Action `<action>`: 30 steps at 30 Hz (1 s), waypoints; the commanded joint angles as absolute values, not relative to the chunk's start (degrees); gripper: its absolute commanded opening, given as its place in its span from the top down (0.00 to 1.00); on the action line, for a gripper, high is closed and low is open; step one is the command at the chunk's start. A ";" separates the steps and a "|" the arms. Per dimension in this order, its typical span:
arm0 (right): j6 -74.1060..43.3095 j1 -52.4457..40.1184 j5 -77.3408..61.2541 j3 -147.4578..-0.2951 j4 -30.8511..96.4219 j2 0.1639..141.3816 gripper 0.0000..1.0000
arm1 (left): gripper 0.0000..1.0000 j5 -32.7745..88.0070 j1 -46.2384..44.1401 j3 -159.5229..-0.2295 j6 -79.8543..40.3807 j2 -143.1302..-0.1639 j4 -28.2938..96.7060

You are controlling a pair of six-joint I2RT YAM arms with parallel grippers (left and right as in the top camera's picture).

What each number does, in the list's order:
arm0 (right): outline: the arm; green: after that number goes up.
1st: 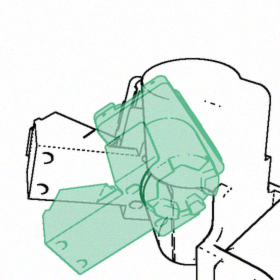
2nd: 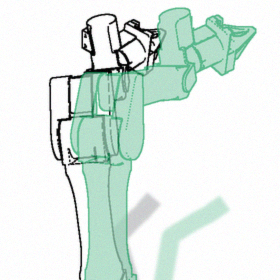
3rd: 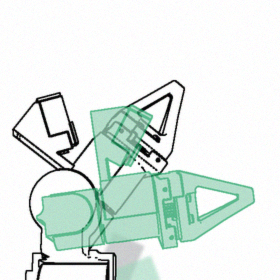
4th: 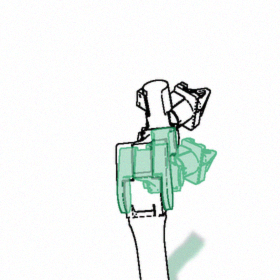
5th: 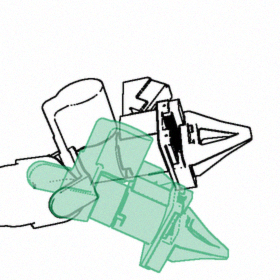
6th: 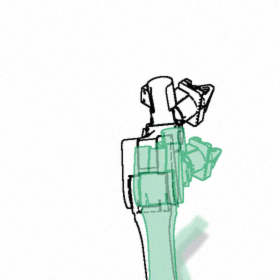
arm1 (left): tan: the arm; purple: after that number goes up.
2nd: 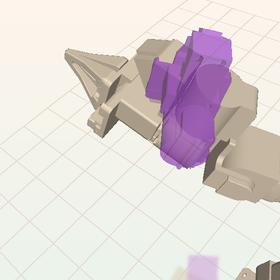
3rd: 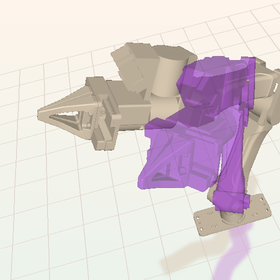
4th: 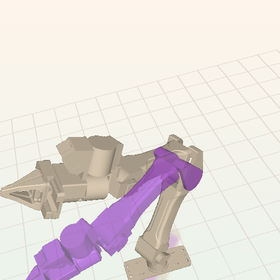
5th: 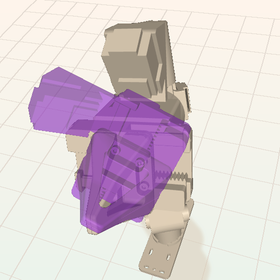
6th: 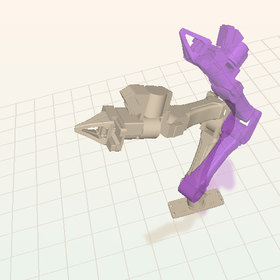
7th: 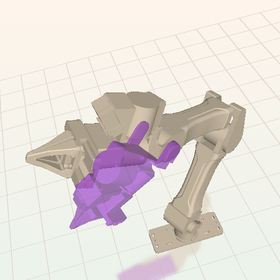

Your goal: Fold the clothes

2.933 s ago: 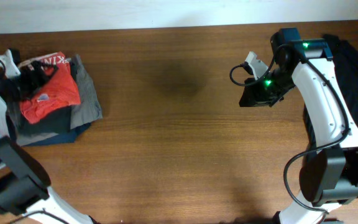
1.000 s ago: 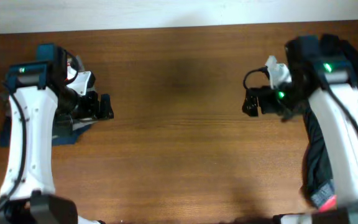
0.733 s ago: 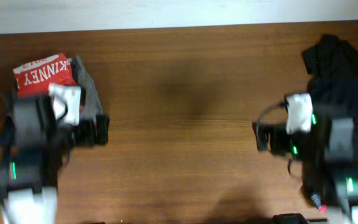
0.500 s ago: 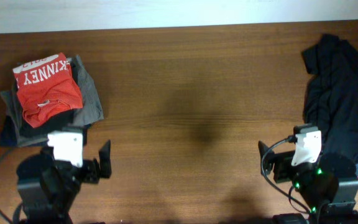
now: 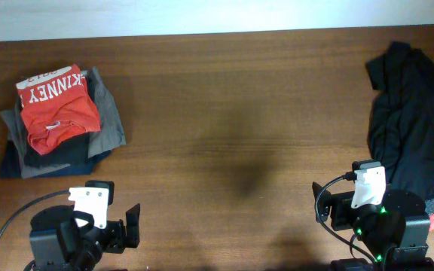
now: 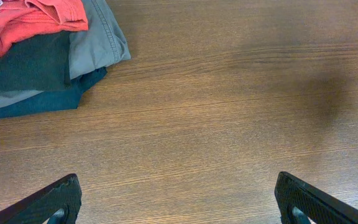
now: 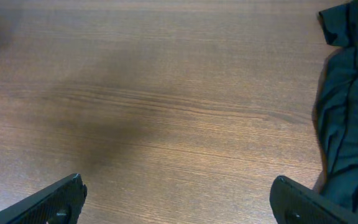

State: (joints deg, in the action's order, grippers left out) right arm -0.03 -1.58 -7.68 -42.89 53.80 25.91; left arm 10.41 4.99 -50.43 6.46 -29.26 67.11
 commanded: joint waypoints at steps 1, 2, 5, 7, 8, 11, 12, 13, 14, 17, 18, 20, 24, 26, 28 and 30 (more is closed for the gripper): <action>-0.49 -1.48 -6.81 -42.63 53.82 25.52 0.01 | 0.01 10.04 5.02 -50.13 7.42 -29.12 67.37; -0.51 -1.48 -6.81 -42.63 53.80 25.45 0.01 | 0.01 10.04 5.02 -50.13 7.40 -29.12 67.37; -0.49 -1.48 -6.81 -42.48 53.82 24.05 0.01 | 0.01 10.02 5.02 -50.13 7.40 -29.12 67.37; -0.51 -1.48 -6.94 -42.02 54.41 21.21 0.01 | 0.01 10.04 5.02 -50.13 7.40 -29.12 67.37; -0.49 -1.48 -6.98 -41.74 54.98 19.62 0.01 | 0.01 10.04 5.02 -50.13 7.40 -29.12 67.37; -0.43 -1.48 -6.98 -40.36 56.80 12.97 0.01 | 0.01 10.04 5.02 -50.13 7.40 -29.12 67.37; 0.36 -1.48 -6.96 -39.62 56.31 11.09 0.01 | 0.01 10.04 5.02 -50.13 7.40 -29.12 67.37; 1.58 -1.48 -6.98 -37.85 55.20 7.73 0.01 | 0.01 10.04 5.02 -50.13 7.40 -29.12 67.37; 1.69 -1.48 -6.98 -36.36 54.63 5.21 0.01 | 0.01 10.04 5.02 -50.13 7.40 -29.12 67.37; 1.63 -1.43 -7.35 -29.98 49.01 0.84 0.01 | 0.01 10.04 5.02 -50.13 7.40 -29.12 67.37; 1.69 -1.54 -7.42 -27.44 44.75 0.32 0.01 | 0.01 10.04 5.02 -50.13 7.40 -29.12 67.37; 2.96 -1.54 -7.51 -24.03 38.20 0.23 0.01 | 0.01 10.04 5.02 -50.13 7.40 -29.12 67.37; 4.51 -1.52 -6.81 -15.57 23.75 0.23 0.01 | 0.01 10.04 5.02 -50.13 7.40 -29.12 67.37; 4.69 -1.52 -6.83 -11.09 16.78 0.23 0.01 | 0.01 10.04 5.02 -50.13 7.40 -29.12 67.37; 4.71 -1.52 -6.81 -6.11 8.84 0.23 0.01 | 0.01 10.04 5.02 -50.13 7.40 -29.12 67.37; 5.26 -1.52 -6.83 -1.65 1.34 0.23 0.01 | 0.01 10.04 5.02 -50.13 7.40 -29.12 67.37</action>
